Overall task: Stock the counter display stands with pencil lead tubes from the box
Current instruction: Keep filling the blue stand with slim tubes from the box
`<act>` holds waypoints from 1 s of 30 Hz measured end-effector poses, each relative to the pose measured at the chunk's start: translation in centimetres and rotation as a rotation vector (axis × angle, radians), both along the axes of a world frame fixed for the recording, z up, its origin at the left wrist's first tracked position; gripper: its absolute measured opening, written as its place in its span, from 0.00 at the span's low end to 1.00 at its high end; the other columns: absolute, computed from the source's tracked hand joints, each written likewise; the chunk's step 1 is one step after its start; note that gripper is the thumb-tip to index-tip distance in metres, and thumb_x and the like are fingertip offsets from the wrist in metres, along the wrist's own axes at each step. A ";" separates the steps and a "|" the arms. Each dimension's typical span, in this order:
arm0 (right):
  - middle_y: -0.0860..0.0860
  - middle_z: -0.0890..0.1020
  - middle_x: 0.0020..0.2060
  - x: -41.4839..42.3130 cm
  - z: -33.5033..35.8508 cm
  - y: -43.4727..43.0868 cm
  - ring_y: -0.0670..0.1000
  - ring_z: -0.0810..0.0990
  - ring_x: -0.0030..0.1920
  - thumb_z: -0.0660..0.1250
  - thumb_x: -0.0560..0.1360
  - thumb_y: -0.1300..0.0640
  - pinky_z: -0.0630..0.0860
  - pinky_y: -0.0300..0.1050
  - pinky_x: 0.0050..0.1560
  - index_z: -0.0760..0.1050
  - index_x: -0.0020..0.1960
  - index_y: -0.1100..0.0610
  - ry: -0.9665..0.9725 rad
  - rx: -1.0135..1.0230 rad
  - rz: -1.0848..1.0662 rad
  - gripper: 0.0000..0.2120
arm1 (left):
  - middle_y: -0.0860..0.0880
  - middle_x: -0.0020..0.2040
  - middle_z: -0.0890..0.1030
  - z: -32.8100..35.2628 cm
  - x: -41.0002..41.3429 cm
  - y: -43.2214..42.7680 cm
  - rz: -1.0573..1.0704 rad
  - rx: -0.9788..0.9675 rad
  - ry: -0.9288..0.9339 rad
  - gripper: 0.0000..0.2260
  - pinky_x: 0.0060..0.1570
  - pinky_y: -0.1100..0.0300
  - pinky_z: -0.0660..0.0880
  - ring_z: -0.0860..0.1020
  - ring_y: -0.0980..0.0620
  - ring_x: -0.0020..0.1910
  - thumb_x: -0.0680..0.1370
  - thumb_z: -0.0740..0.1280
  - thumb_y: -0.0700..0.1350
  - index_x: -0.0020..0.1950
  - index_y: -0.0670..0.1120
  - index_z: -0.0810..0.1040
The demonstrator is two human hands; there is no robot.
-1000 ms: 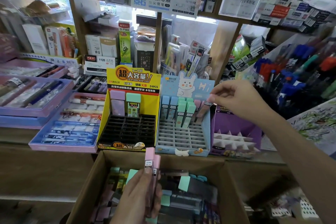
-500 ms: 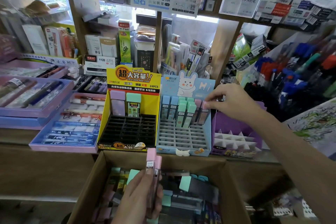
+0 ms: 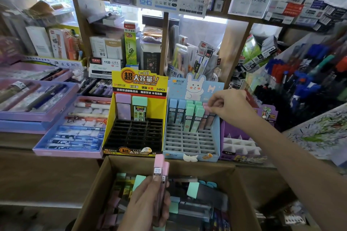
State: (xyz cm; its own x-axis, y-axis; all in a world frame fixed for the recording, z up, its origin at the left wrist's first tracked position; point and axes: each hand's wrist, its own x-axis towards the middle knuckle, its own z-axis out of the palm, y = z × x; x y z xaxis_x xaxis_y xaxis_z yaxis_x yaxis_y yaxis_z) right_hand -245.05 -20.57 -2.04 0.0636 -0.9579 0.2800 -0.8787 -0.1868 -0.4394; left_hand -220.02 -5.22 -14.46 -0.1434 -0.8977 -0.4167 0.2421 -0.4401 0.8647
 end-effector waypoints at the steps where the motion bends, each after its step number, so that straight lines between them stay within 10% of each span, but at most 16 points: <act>1: 0.47 0.84 0.32 0.0 -0.1 -0.1 0.45 0.83 0.38 0.78 0.74 0.55 0.73 0.55 0.68 0.85 0.42 0.56 0.035 -0.017 -0.015 0.05 | 0.41 0.34 0.80 -0.1 0.0 0.0 -0.005 0.005 0.004 0.17 0.25 0.60 0.68 0.76 0.45 0.26 0.82 0.62 0.55 0.43 0.47 0.83; 9: 0.39 0.79 0.34 0.6 0.4 0.8 0.47 0.79 0.48 0.74 0.77 0.53 0.60 0.47 0.61 0.86 0.43 0.49 0.239 -0.104 -0.011 0.05 | 0.41 0.34 0.80 -0.2 0.2 0.0 -0.007 0.010 0.028 0.15 0.26 0.59 0.69 0.76 0.45 0.27 0.83 0.61 0.51 0.44 0.47 0.84; 16: 0.44 0.84 0.34 3.6 -0.5 4.3 0.39 0.80 0.34 0.76 0.75 0.62 0.77 0.31 0.40 0.86 0.46 0.54 -0.276 0.025 0.217 0.04 | 0.40 0.36 0.79 0.2 0.1 0.4 -0.008 -0.071 0.068 0.08 0.27 0.57 0.69 0.75 0.46 0.28 0.79 0.68 0.49 0.46 0.46 0.82; 23: 0.48 0.88 0.42 5.4 -3.6 6.1 0.48 0.87 0.39 0.74 0.78 0.52 0.85 0.46 0.47 0.86 0.52 0.54 -0.325 0.339 0.433 0.07 | 0.42 0.32 0.76 0.2 0.1 0.5 -0.001 -0.206 0.065 0.13 0.26 0.59 0.68 0.73 0.48 0.27 0.69 0.74 0.54 0.49 0.50 0.81; 30: 0.51 0.87 0.34 5.5 -4.1 6.8 0.47 0.86 0.34 0.76 0.75 0.50 0.77 0.33 0.38 0.86 0.48 0.53 -0.351 0.475 0.499 0.07 | 0.42 0.32 0.78 0.1 0.1 0.4 -0.012 -0.214 0.022 0.13 0.25 0.59 0.69 0.74 0.48 0.26 0.67 0.75 0.54 0.48 0.50 0.81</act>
